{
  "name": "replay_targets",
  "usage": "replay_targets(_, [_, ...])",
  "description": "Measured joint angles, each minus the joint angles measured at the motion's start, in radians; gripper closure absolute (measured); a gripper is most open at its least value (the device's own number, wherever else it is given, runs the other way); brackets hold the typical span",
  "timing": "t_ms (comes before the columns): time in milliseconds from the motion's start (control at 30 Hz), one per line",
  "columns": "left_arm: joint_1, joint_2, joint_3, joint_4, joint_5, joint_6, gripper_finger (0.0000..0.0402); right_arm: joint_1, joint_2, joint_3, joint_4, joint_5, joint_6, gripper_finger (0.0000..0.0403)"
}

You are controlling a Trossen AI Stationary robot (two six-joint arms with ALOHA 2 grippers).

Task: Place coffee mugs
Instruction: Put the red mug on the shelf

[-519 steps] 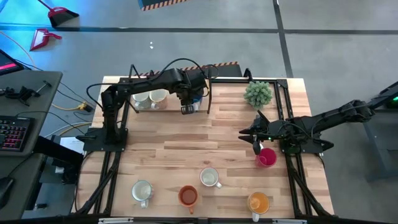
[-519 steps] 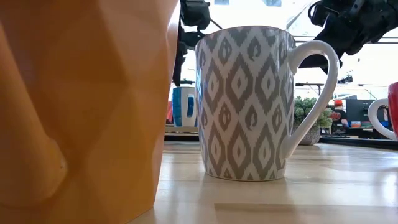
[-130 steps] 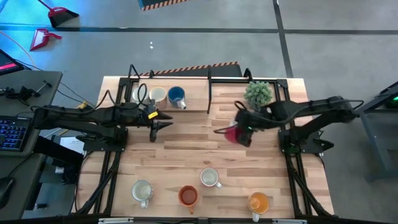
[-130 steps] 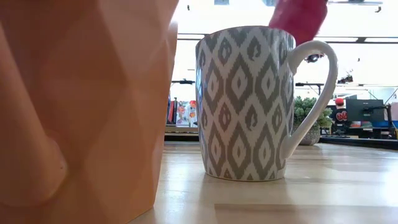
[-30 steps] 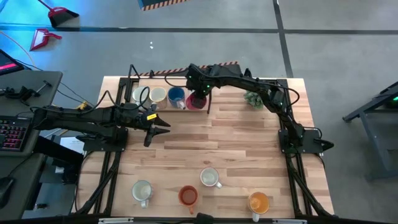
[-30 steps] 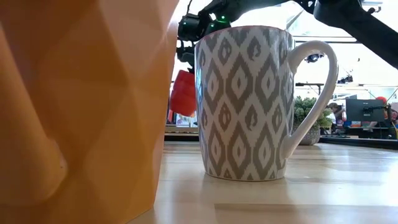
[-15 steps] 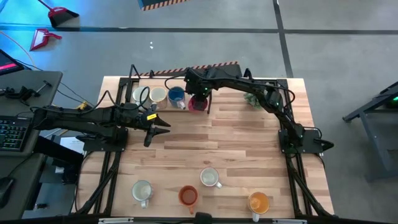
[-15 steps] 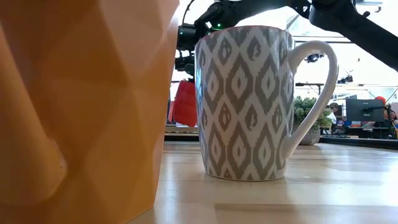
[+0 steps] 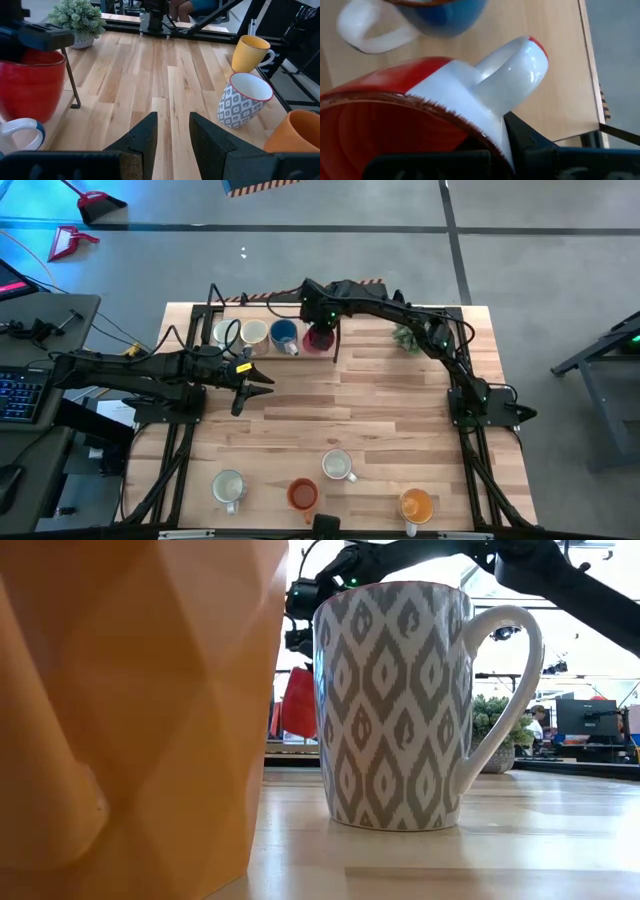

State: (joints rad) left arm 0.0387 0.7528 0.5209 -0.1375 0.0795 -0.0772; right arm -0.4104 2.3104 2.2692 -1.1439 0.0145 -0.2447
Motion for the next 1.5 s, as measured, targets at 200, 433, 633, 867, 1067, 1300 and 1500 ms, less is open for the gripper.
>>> replay_targets(200, [0.000,0.000,0.000,0.000,0.000,0.000,0.0300,0.001,0.000,0.000,-0.018,0.001,0.000,0.0403])
replay_targets(433, [0.000,0.000,0.000,0.000,0.000,-0.001,0.0300,0.000,0.000,0.000,-0.036,0.002,-0.008,0.0403])
replay_targets(633, [0.000,0.000,0.000,0.000,0.000,-0.017,0.0300,0.001,0.000,0.000,-0.036,0.000,-0.008,0.0403])
replay_targets(867, [0.000,0.000,0.000,0.000,0.000,-0.017,0.0300,0.001,0.000,0.000,-0.034,0.000,-0.008,0.0403])
replay_targets(1067, [0.000,0.000,0.000,0.000,0.000,-0.017,0.0300,0.000,0.000,0.000,-0.034,0.000,-0.011,0.0403])
replay_targets(1300, [0.000,0.000,0.000,0.003,0.000,-0.017,0.0300,0.000,0.010,0.000,-0.014,0.000,-0.011,0.0403])
replay_targets(1500, [0.000,0.000,0.000,0.008,0.000,-0.016,0.0300,-0.001,0.019,0.002,-0.016,-0.001,-0.015,0.0403])
